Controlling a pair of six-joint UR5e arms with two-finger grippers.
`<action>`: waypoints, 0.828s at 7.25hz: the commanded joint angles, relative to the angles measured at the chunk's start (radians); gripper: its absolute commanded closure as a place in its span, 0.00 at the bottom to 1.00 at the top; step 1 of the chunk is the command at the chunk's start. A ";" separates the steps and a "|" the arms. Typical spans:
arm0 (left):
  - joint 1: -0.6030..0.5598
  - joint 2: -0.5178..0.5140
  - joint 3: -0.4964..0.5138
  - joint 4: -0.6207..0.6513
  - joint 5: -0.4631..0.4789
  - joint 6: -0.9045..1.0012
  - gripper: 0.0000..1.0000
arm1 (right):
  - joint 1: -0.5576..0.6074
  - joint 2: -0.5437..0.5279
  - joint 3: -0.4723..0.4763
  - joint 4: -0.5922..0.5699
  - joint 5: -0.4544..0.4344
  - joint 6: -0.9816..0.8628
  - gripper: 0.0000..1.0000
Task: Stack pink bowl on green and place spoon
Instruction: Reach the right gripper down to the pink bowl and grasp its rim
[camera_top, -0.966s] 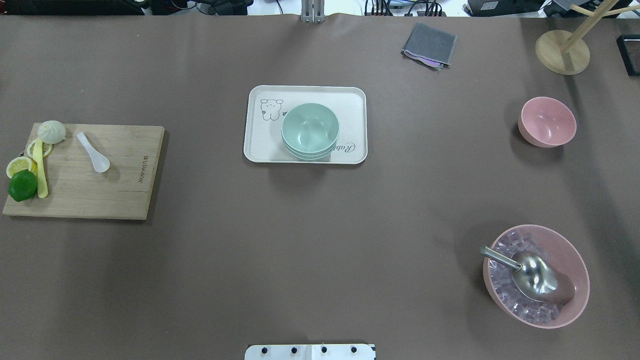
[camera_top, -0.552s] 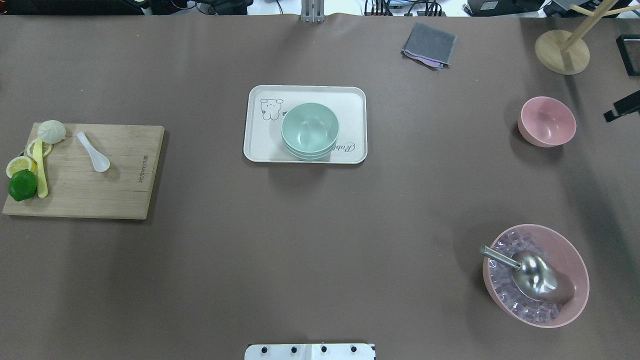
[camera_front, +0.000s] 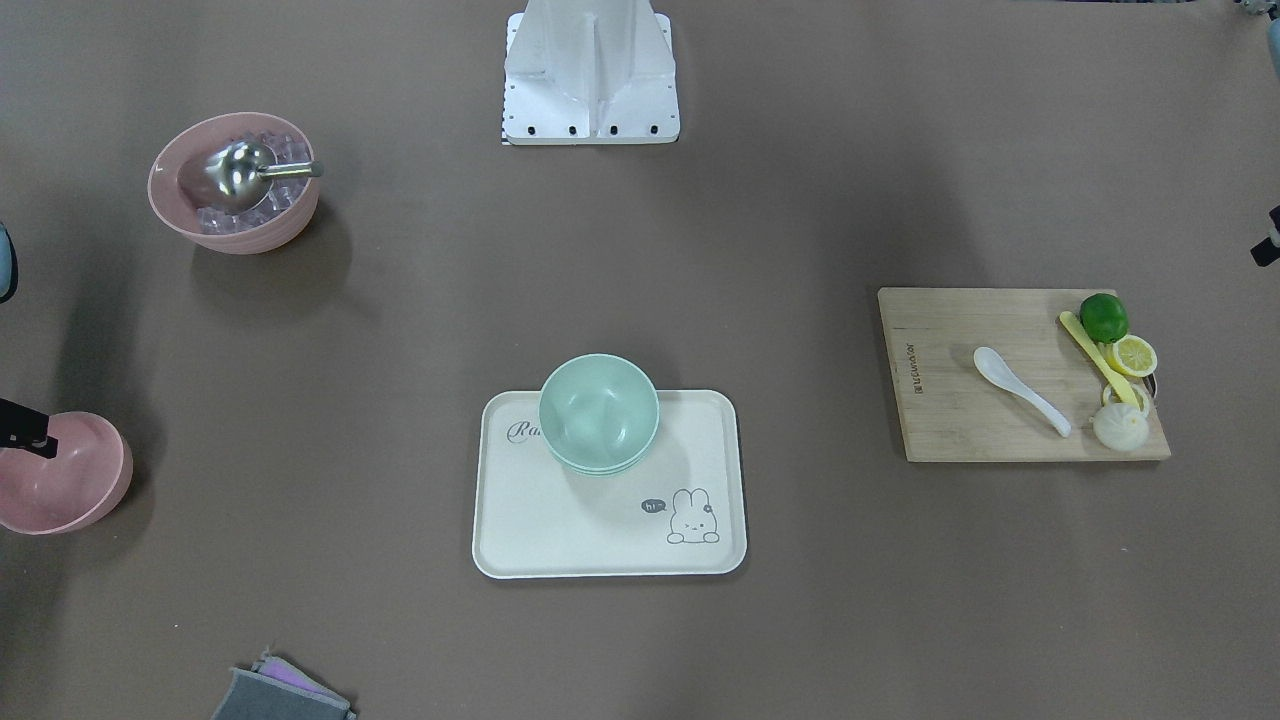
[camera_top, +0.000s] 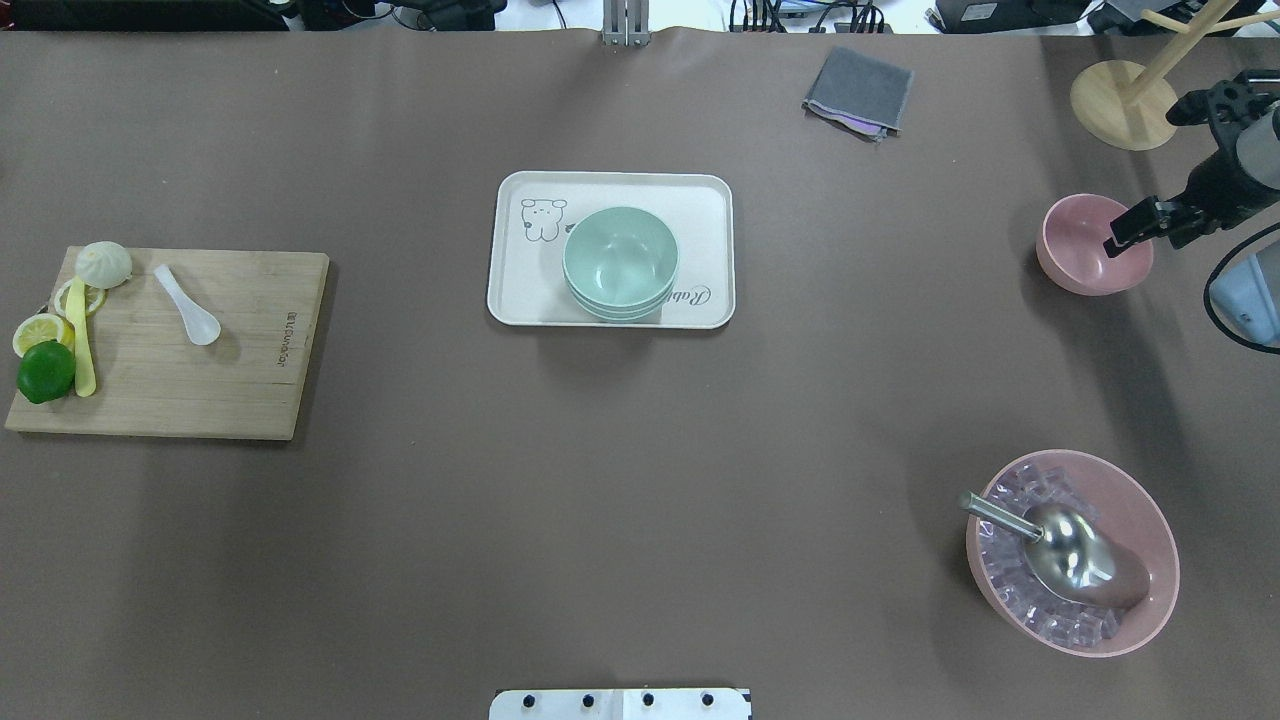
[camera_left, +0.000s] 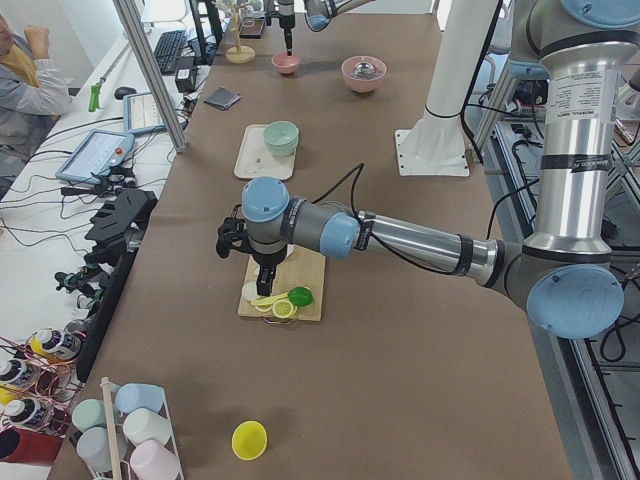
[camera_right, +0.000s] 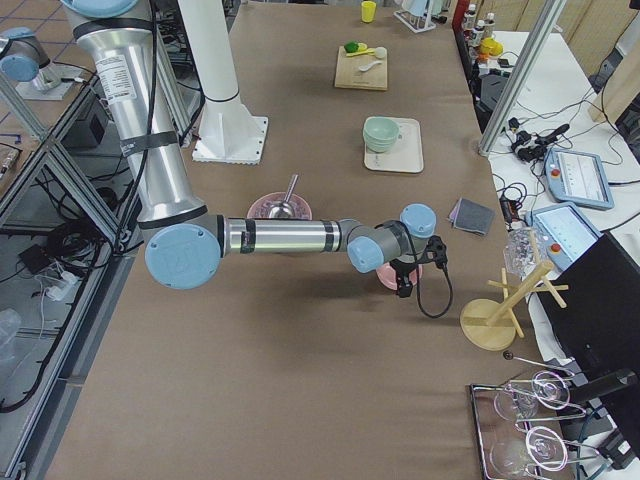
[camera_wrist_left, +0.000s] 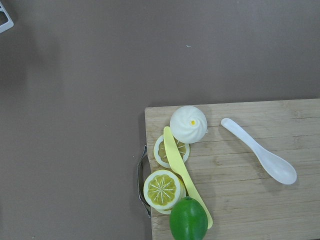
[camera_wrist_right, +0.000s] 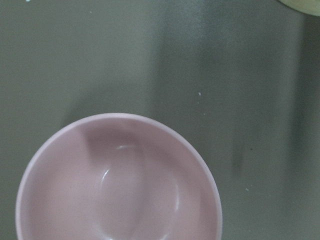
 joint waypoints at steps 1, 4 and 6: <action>0.002 -0.004 0.000 -0.002 -0.001 -0.033 0.02 | -0.016 -0.006 -0.011 0.000 -0.010 0.011 0.99; 0.063 -0.011 0.000 -0.050 -0.002 -0.239 0.02 | -0.010 0.000 0.007 0.000 -0.001 0.046 1.00; 0.199 -0.094 0.000 -0.073 0.009 -0.532 0.02 | -0.034 0.122 0.032 0.001 0.011 0.329 1.00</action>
